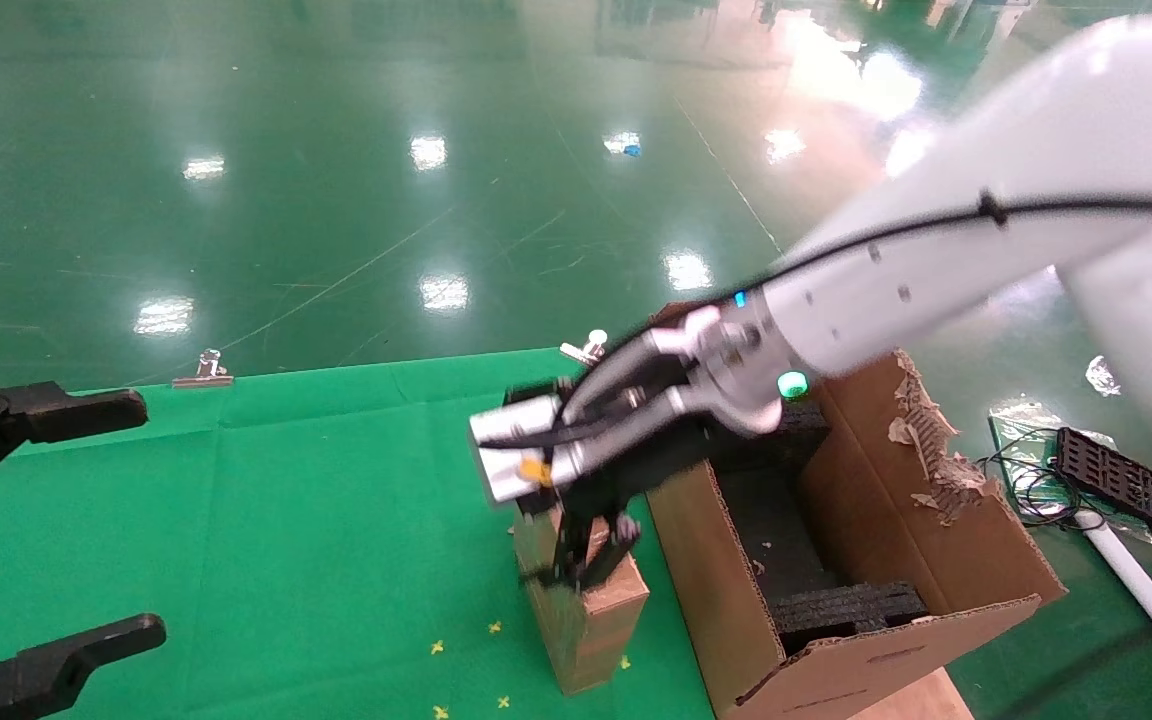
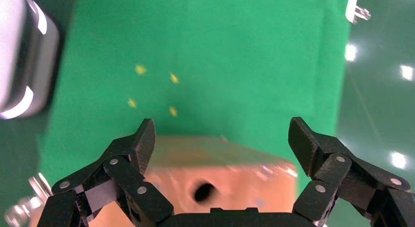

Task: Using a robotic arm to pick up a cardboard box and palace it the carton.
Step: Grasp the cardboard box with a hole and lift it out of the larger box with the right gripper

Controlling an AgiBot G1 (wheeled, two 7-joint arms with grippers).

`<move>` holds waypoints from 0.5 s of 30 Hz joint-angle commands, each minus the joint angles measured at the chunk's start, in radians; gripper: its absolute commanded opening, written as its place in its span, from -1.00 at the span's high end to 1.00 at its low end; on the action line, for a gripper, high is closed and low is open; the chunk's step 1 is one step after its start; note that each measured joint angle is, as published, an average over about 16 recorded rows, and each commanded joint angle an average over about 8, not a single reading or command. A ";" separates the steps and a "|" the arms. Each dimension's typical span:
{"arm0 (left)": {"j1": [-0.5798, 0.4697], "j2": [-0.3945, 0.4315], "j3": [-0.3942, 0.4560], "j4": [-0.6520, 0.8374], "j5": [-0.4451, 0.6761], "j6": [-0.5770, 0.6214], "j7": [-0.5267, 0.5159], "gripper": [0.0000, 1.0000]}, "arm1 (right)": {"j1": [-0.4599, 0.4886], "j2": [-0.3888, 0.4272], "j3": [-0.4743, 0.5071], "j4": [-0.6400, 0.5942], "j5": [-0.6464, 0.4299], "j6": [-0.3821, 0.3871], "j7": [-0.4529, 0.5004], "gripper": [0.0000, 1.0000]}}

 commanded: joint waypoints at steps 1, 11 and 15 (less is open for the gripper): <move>0.000 0.000 0.000 0.000 0.000 0.000 0.000 -1.00 | 0.067 -0.020 -0.046 -0.002 -0.040 -0.001 0.020 -1.00; 0.000 0.000 0.001 0.000 -0.001 0.000 0.000 -1.00 | 0.190 0.005 -0.244 0.004 -0.030 0.001 0.024 -1.00; 0.000 -0.001 0.001 0.000 -0.001 -0.001 0.001 -1.00 | 0.206 0.010 -0.312 0.006 -0.014 0.008 0.025 -1.00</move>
